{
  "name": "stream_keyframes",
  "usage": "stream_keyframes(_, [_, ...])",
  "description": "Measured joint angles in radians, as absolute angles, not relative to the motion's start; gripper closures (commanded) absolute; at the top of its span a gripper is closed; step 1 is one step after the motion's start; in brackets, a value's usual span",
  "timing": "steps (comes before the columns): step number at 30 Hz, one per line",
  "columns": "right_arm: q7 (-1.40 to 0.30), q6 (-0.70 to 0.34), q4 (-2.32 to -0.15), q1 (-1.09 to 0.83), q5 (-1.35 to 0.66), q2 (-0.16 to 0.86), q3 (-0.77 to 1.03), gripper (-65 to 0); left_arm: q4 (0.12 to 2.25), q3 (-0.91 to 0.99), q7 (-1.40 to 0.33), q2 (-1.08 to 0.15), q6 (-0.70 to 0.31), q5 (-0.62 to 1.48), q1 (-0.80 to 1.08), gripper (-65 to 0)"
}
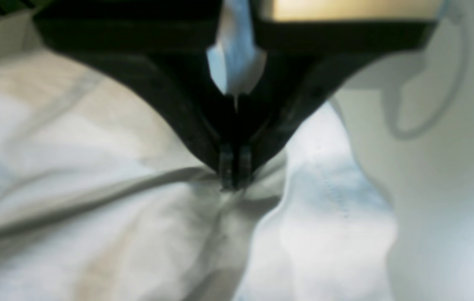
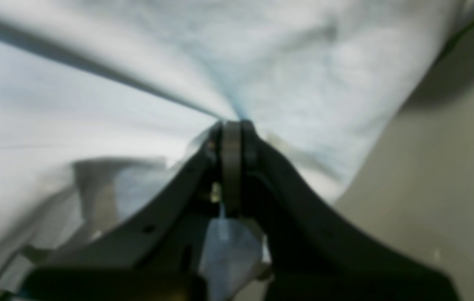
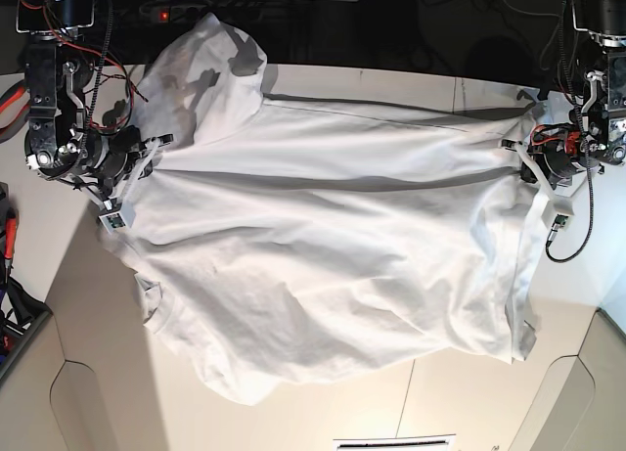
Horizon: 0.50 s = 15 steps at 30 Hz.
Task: Layout the t-shirt on the table in an organized manner, then fold the t-shirt properly
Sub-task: 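Grasp the shirt's collar-side corners with both grippers and tug outward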
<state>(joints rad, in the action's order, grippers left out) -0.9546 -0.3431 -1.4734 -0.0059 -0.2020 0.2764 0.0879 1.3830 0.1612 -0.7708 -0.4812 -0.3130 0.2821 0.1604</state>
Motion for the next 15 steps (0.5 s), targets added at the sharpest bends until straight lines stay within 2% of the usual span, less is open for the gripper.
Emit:
stream_keyframes(3, [-0.955,-0.344,-1.473,-0.006,-0.21,0.274,0.088,0.0,1.383,0.158,-0.757,-0.479,-0.268,0.241,0.159,0.0])
stream_keyframes(6, [-0.955,-0.344,-1.473,-0.006,-0.21,0.274,0.088,0.0,1.383,0.158,-0.746,-0.479,-0.267,0.234,0.16,0.0])
stream_keyframes(11, [-0.955,-0.344,-1.473,-0.006,-0.209,0.274,0.088,0.0,1.424,0.158,-0.767,-0.482,-0.329,0.253,0.166,0.0])
stream_keyframes(15, [-0.955,-0.344,-1.473,-0.006,-0.209,0.274,0.088,0.0,1.485,0.158,-0.796,-0.482,-0.34,0.271,0.178,0.0])
